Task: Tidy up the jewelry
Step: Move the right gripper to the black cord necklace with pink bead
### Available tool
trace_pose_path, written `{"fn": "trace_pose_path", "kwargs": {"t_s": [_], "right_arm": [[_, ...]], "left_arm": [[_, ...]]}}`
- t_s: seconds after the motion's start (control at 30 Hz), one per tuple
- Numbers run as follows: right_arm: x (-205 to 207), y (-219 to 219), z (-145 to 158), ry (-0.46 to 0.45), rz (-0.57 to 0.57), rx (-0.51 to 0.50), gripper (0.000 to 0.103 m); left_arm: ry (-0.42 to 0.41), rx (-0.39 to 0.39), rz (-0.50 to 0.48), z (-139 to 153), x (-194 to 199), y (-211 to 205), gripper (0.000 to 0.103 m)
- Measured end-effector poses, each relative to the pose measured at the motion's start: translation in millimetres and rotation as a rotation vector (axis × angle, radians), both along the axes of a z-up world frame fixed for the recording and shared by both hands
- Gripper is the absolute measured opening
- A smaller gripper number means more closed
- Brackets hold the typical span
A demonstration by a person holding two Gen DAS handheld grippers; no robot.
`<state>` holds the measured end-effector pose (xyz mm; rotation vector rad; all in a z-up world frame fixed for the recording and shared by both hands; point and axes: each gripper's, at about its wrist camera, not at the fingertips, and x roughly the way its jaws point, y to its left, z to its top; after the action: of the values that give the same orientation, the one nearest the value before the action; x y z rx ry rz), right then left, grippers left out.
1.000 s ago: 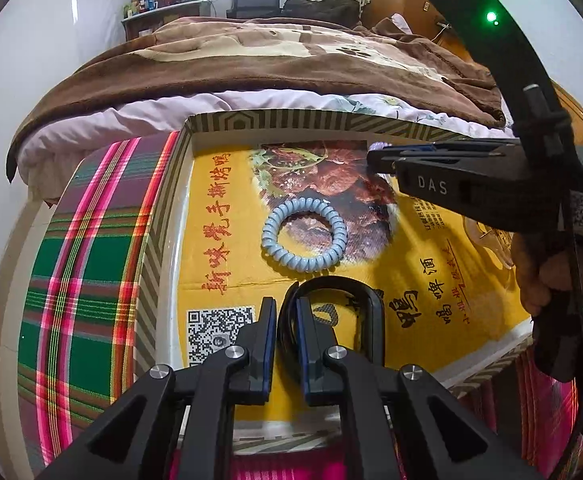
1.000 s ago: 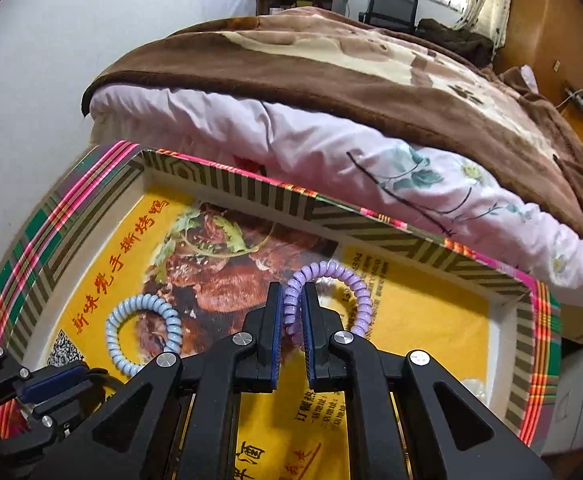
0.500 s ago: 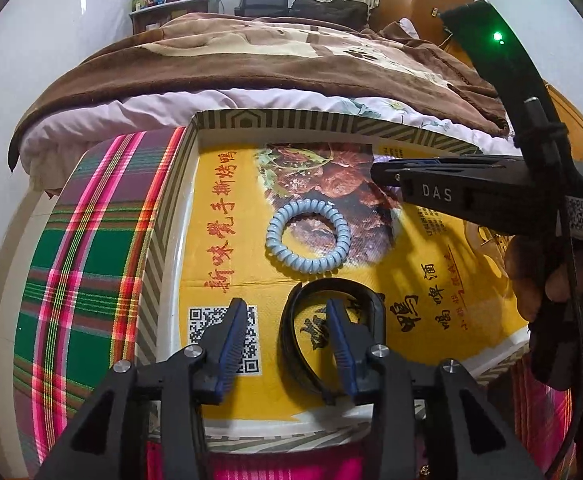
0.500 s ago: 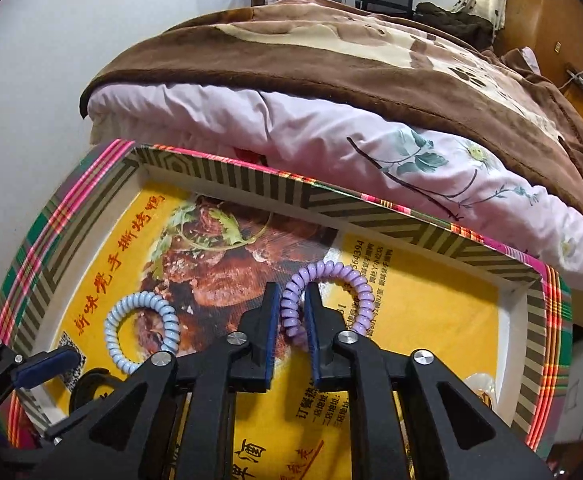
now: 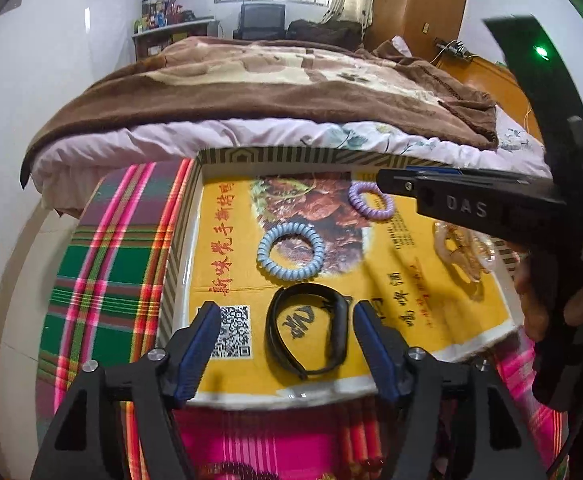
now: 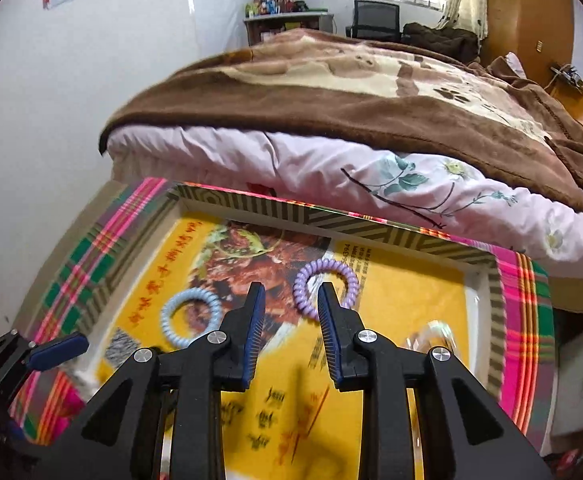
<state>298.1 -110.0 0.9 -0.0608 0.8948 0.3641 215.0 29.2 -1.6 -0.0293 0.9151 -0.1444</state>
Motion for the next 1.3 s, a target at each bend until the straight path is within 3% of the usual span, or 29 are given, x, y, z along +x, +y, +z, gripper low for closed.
{"fn": "trace_pose_path", "kwargs": {"t_s": [0.3,0.67,0.9,0.93,0.97,1.03,1.3], "right_arm": [[-70,-26,18,-0.045,-0.005,0.072,0.029],[-137,-40,-15,0.042,0.009,0.130,0.029],[-144,-16,-41,0.111,0.061,0.120,0.030],[-144,-13,-44,0.117,0.067,0.117,0.032],[-142,-9,-47,0.122,0.068,0.109,0.043],[-140,-5,-50,0.133,0.067,0.109,0.054],[-129,9,-61,0.155,0.070,0.069,0.054]], "left_arm": [[-0.062,-0.022,0.039,26,-47,16,0.072],[-0.099,-0.042,0.083,26,-102,45,0.076],[-0.090,-0.068,0.108,15,-123,59,0.076],[-0.089,-0.069,0.114,13,-125,61,0.076],[-0.086,-0.071,0.120,13,-126,64,0.076],[-0.084,-0.072,0.137,11,-131,71,0.076],[-0.062,-0.079,0.186,0,-134,91,0.076]]}}
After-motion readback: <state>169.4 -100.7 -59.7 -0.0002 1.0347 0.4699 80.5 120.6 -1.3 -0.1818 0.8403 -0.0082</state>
